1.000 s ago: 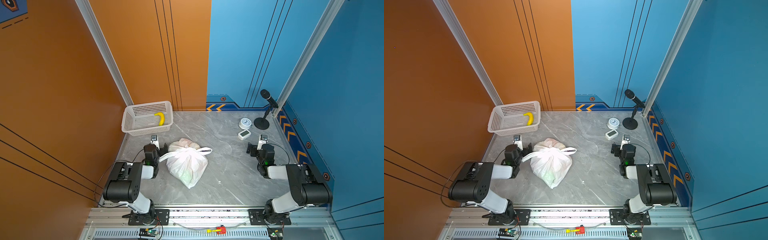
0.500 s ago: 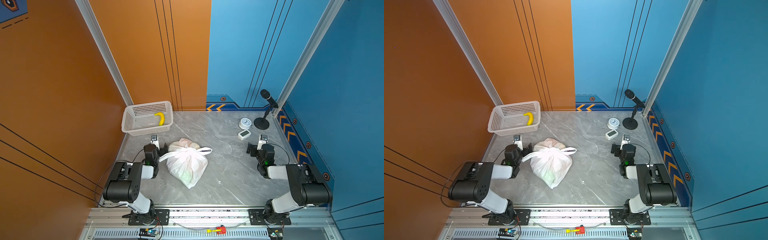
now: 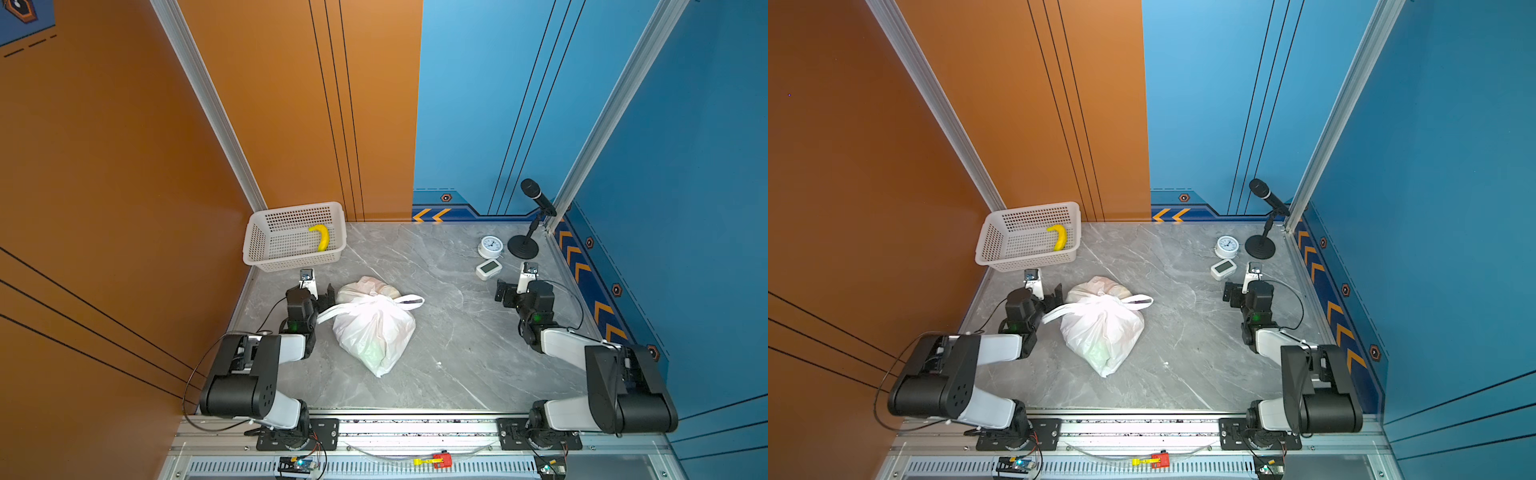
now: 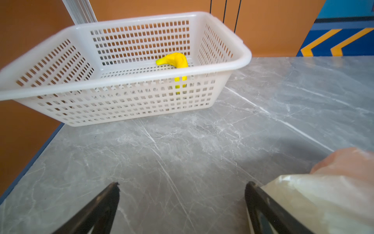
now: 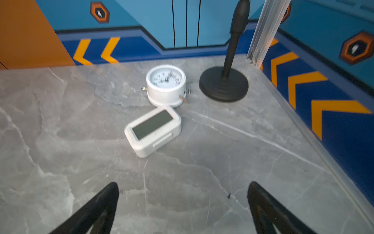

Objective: Untie the knot of the plastic bag and take out the fruit

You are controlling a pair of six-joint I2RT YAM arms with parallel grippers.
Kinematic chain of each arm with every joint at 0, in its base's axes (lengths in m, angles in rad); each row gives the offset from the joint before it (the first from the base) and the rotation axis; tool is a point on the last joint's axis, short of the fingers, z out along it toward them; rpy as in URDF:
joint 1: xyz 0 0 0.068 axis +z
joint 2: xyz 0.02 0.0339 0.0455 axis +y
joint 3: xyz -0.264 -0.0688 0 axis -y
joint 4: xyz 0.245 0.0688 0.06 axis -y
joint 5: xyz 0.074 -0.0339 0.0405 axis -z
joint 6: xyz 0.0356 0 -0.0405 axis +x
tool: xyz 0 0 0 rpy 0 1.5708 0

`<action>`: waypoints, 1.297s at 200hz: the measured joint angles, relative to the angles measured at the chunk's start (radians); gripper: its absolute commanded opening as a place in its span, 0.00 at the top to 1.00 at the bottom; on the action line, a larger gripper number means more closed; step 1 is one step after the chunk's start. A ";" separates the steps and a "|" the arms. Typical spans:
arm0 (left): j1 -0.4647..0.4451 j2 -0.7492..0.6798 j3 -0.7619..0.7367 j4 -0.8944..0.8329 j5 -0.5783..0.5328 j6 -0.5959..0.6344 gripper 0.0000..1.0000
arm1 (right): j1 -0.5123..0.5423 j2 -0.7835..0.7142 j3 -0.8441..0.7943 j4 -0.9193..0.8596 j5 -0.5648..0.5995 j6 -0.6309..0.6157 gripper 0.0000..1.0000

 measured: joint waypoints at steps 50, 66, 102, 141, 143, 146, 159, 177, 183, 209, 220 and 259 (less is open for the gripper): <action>-0.001 -0.280 0.057 -0.253 -0.026 -0.031 0.03 | 0.035 -0.148 0.217 -0.339 -0.051 0.036 0.06; -0.010 -0.314 0.161 -0.419 -0.030 -0.045 0.03 | 0.056 -0.161 0.285 -0.456 -0.096 0.053 0.09; -0.050 -0.297 0.489 -0.826 -0.018 -0.143 0.03 | 0.137 -0.147 0.479 -0.716 -0.210 0.147 0.14; -0.113 -0.206 0.706 -1.082 0.070 -0.264 0.01 | 0.325 -0.091 0.631 -0.871 -0.285 0.247 0.18; -0.127 -0.199 0.715 -1.100 0.074 -0.272 0.02 | 0.341 -0.088 0.634 -0.877 -0.285 0.251 0.18; -0.135 -0.195 0.723 -1.113 0.078 -0.282 0.03 | 0.357 -0.083 0.639 -0.885 -0.288 0.259 0.19; -0.182 -0.173 0.750 -1.173 0.099 -0.311 0.09 | 0.426 -0.061 0.652 -0.907 -0.297 0.288 0.20; -0.221 -0.140 0.786 -1.250 0.121 -0.359 0.12 | 0.516 -0.029 0.657 -0.917 -0.300 0.323 0.21; -0.230 -0.125 0.801 -1.278 0.129 -0.375 0.15 | 0.542 -0.018 0.657 -0.918 -0.300 0.330 0.22; -0.250 -0.063 0.848 -1.376 0.162 -0.433 0.25 | 0.644 0.030 0.658 -0.916 -0.299 0.349 0.24; -0.257 -0.041 0.856 -1.410 0.177 -0.453 0.27 | 0.683 0.057 0.663 -0.914 -0.300 0.350 0.25; -0.299 0.027 0.861 -1.495 0.238 -0.508 0.35 | 0.797 0.196 0.743 -0.903 -0.302 0.317 0.26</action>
